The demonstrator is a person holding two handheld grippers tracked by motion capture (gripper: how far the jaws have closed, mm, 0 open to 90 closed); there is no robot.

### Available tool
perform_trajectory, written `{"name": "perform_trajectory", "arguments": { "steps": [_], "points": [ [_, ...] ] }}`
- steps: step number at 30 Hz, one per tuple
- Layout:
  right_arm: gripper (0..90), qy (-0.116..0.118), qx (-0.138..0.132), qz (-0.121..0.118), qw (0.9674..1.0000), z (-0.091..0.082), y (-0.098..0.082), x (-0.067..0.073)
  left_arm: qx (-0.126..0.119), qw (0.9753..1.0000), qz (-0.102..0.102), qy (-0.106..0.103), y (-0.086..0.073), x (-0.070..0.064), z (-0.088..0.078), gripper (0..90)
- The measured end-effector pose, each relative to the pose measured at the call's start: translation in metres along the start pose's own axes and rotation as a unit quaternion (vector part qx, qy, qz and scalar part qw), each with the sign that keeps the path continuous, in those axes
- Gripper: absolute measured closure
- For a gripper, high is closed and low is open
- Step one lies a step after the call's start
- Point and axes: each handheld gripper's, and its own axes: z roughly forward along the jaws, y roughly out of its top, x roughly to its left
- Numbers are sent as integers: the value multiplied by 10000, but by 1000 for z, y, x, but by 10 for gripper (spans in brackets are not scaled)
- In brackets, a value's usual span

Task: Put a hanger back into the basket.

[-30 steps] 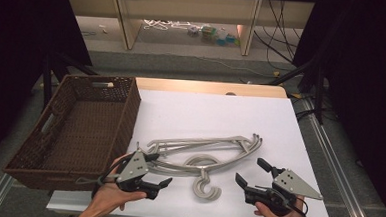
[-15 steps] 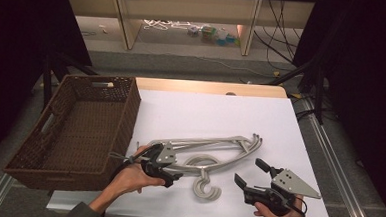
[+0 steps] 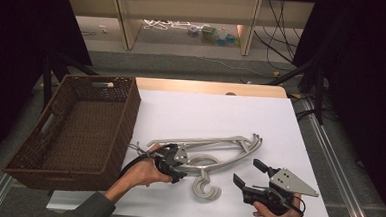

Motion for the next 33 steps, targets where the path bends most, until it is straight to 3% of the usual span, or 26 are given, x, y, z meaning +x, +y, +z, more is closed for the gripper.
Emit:
{"name": "perform_trajectory", "arguments": {
  "steps": [5,7,8,10,12,14,18,24,30,33],
  "points": [
    [192,-64,99,-42,9999,-1,0,0,-26,9999,115,31,1,1,1,580],
    [193,-42,118,-10,9999,-1,0,0,-121,9998,136,-56,0,2,2,608],
    [193,-46,114,-47,9999,-1,0,-1,-19,9995,293,-126,0,4,1,621],
    [194,-19,90,-3,10000,0,0,-1,-135,9994,162,-260,0,5,1,654],
    [196,-23,125,-19,9999,-1,1,-1,-116,9990,265,-337,2,6,-2,716],
    [197,-65,225,-57,9997,-2,1,-1,2,9983,500,-291,4,6,-4,749],
    [201,-5,82,15,10000,0,0,-1,38,9978,551,-360,5,7,-4,756],
    [206,-56,171,10,9998,-2,1,-2,-221,9979,395,-457,7,10,-12,763],
    [218,-47,51,-15,10000,-3,2,-2,-555,9969,173,-534,9,12,-21,771],
    [217,-43,-64,16,10000,-4,2,-3,-641,9967,167,-463,11,14,-25,788]
  ]
}}
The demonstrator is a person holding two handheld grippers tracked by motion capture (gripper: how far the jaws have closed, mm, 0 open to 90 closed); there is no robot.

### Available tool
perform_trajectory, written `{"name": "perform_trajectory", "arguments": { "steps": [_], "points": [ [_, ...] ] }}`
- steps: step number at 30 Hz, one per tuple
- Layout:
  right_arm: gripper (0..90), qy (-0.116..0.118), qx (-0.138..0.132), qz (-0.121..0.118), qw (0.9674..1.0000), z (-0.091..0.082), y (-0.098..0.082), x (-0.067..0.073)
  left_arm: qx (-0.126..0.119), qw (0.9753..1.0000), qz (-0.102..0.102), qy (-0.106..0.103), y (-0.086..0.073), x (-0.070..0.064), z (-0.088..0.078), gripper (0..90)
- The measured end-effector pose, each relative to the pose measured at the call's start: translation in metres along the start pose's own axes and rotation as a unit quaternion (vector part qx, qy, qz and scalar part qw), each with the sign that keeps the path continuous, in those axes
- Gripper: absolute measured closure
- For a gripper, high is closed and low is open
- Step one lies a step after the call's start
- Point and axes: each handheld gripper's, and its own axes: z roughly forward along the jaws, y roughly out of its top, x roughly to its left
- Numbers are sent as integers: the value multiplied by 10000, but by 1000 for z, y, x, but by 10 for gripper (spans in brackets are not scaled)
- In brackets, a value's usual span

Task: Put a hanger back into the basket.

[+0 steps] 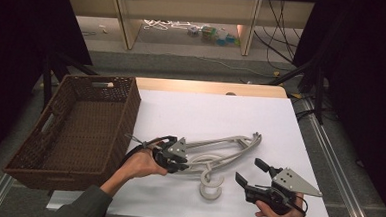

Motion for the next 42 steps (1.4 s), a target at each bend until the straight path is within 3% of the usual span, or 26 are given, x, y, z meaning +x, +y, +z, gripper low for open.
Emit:
{"name": "perform_trajectory", "arguments": {
  "steps": [3,6,7,14,15,17,23,28,33,37,39,42],
  "points": [
    [217,-230,-61,11,9997,-8,4,-7,-92,9999,38,131,3,2,-8,795],
    [217,-247,-129,104,9996,-9,3,-12,-112,9998,77,166,4,4,-12,802],
    [215,-252,-165,219,9993,-9,2,-13,-174,9995,17,267,5,5,-16,815],
    [212,-196,-42,200,9996,-8,2,-10,-477,9979,-114,435,8,8,-30,821],
    [211,-178,-109,207,9996,-7,1,-10,-755,9954,-291,509,10,7,-35,821],
    [210,-178,-88,204,9996,-7,1,-10,-768,9954,-239,522,11,8,-40,821],
    [209,-198,-63,191,9996,-6,0,-10,-1299,9880,-703,453,14,10,-64,821],
    [206,-239,2,188,9995,-8,0,-10,-1388,9845,-996,399,16,9,-87,821],
    [205,-184,-59,205,9996,-6,-1,-10,-1701,9765,-1294,284,22,7,-118,821],
    [204,-177,-54,183,9997,-6,-1,-10,-1735,9751,-1334,347,24,5,-140,821],
    [204,-179,78,198,9996,-6,-1,-10,-1754,9751,-1294,407,23,5,-152,821],
    [204,-215,114,198,9995,-7,-1,-9,-1736,9748,-1267,597,21,5,-171,821]
  ]
}}
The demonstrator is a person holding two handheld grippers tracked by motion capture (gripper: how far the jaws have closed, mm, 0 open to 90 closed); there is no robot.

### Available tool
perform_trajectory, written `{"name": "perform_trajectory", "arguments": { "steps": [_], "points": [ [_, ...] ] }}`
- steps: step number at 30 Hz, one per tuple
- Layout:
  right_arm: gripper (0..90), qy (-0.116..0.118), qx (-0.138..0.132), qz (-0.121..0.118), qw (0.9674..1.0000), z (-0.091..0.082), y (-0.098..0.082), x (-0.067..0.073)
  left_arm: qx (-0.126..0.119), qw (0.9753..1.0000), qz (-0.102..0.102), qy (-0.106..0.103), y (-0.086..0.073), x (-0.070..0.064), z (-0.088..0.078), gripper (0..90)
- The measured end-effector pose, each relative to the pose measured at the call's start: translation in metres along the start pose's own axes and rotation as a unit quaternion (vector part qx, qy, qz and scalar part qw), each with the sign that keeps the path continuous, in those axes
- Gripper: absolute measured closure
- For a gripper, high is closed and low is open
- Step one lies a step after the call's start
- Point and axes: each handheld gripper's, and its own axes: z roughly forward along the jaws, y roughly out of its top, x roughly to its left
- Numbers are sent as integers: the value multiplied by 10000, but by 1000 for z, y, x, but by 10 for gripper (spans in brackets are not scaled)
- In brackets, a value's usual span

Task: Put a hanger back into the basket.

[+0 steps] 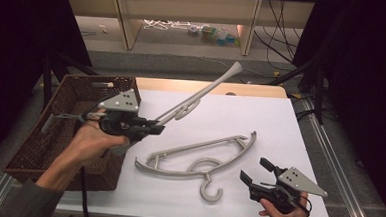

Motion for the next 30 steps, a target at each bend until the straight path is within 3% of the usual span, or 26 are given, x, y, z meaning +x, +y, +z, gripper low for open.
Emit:
{"name": "perform_trajectory", "arguments": {
  "steps": [7,10,11,12,14,15,20,22,23,25,27,30],
  "points": [
    [204,38,-14,5,10000,0,0,0,7,9985,84,541,-4,12,-47,822],
    [203,-6,-5,-24,10000,1,0,0,98,9967,-2,807,-13,20,-63,822],
    [199,-4,-16,-17,10000,1,-1,0,186,9959,72,887,-17,23,-68,822],
    [193,93,-23,46,9999,3,-1,0,200,9945,-53,1024,-27,28,-75,822],
    [193,30,50,-3,10000,2,-1,0,236,9939,-75,1076,-31,31,-78,822],
    [192,66,-32,7,10000,3,-2,1,379,9925,-26,1161,-35,34,-82,822],
    [187,33,24,5,10000,3,-1,1,517,9888,-126,1391,-57,48,-94,822],
    [187,44,37,-11,10000,3,-1,0,567,9881,-355,1385,-65,50,-98,822],
    [187,73,8,63,10000,3,-1,1,546,9873,-255,1469,-69,54,-100,822],
    [187,32,-36,38,10000,4,-2,1,681,9846,-248,1593,-77,58,-105,822],
    [187,77,-48,27,10000,5,-2,1,645,9832,-338,1676,-85,61,-106,822],
    [187,95,-73,42,9999,5,-2,1,788,9813,-322,1728,-95,66,-110,822]
  ]
}}
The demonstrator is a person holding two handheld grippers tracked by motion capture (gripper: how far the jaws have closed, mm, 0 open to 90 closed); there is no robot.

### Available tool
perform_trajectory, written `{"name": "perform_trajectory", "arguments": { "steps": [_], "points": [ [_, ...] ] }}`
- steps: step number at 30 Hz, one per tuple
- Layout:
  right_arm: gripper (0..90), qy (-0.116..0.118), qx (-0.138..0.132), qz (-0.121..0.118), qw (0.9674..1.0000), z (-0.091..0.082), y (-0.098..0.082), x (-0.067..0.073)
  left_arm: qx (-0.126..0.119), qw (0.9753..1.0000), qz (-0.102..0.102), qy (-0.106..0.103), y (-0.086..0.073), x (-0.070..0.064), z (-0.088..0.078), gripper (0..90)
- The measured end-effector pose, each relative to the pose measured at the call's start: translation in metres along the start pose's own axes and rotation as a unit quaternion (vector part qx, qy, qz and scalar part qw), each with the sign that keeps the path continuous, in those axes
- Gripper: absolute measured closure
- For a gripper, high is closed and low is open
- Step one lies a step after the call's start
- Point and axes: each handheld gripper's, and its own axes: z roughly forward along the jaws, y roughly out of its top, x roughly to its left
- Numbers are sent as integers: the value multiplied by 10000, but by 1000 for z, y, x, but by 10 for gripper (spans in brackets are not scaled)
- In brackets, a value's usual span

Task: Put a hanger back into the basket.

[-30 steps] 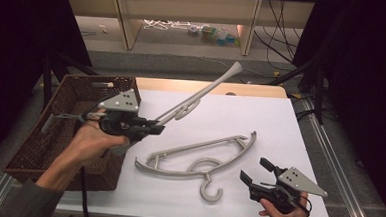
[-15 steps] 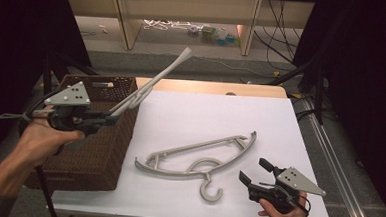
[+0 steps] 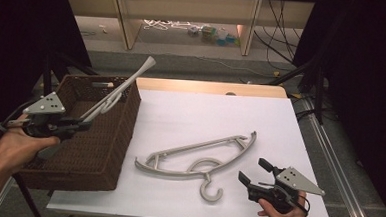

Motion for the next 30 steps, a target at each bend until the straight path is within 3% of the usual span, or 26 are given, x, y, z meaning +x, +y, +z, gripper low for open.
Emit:
{"name": "perform_trajectory", "arguments": {
  "steps": [1,2,8,11,12,14,15,16,17,18,22,24,30],
  "points": [
    [187,-56,205,-64,9998,-3,1,-1,27,10000,-4,22,-2,2,-1,823],
    [187,4,36,-13,10000,0,-1,0,71,10000,-33,39,-5,4,-2,822],
    [188,-44,188,-47,9998,0,0,0,274,9993,-51,229,-20,14,-11,822],
    [188,-19,136,-26,9999,0,0,0,419,9988,-79,256,-29,18,-12,822],
    [187,34,66,10,10000,2,-1,0,447,9987,46,250,-32,21,-11,822],
    [188,-24,237,5,9997,0,-1,0,501,9983,-76,292,-36,22,-13,822],
    [188,-31,207,-8,9998,1,-1,0,452,9987,79,229,-37,25,-12,822],
    [188,-36,200,-43,9998,2,-1,0,542,9982,47,259,-38,25,-13,822],
    [189,-27,186,-47,9998,2,-2,0,768,9964,274,224,-38,27,-14,822],
    [188,-24,270,-37,9996,1,-1,0,814,9960,278,227,-39,28,-13,822],
    [188,12,180,-21,9998,2,-2,0,934,9954,166,155,-43,31,-6,822],
    [188,-36,272,-46,9996,1,-1,0,930,9954,143,192,-45,35,-4,821],
    [189,43,178,4,9998,3,-2,0,929,9955,26,163,-48,42,1,821]
  ]
}}
